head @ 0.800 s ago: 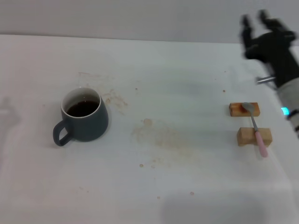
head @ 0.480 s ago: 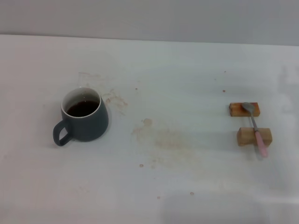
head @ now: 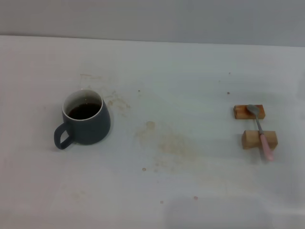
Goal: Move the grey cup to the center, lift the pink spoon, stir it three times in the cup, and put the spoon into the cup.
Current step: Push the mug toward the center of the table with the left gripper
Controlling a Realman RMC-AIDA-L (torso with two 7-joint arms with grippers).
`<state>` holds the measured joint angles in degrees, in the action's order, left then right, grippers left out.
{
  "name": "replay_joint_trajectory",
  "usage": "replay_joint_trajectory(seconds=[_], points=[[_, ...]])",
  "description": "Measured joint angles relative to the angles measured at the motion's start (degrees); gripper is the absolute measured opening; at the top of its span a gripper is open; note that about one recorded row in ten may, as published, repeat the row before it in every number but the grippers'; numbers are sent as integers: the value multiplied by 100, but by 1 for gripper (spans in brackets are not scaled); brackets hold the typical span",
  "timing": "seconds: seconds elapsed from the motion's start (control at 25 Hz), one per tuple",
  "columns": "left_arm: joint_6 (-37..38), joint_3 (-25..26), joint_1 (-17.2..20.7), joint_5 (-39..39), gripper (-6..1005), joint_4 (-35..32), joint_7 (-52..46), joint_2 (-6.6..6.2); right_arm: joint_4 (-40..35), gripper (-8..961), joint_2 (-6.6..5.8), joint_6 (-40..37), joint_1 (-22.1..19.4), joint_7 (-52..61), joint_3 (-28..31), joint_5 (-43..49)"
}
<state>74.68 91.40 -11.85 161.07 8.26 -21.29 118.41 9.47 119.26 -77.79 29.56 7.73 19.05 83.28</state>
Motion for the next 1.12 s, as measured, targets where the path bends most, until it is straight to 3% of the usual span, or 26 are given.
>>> replay_joint_trajectory(seconds=[0.2,0.6,0.8,1.12], points=[[-446,-189,-27,15,319,-8,18,-15,157,329,6,18,-17,1,-100,31],[-1132,-754,-148,31,195,43,486,-1,187,328,26,40,-80,3,-396,32],[-1169,-1236,-281,29,133,149,502,19,187,328,27,147,-84,3,-474,32],[-1272,-1924,-466,24,133,295,517,35,187,330,27,199,-36,5,-545,35]])
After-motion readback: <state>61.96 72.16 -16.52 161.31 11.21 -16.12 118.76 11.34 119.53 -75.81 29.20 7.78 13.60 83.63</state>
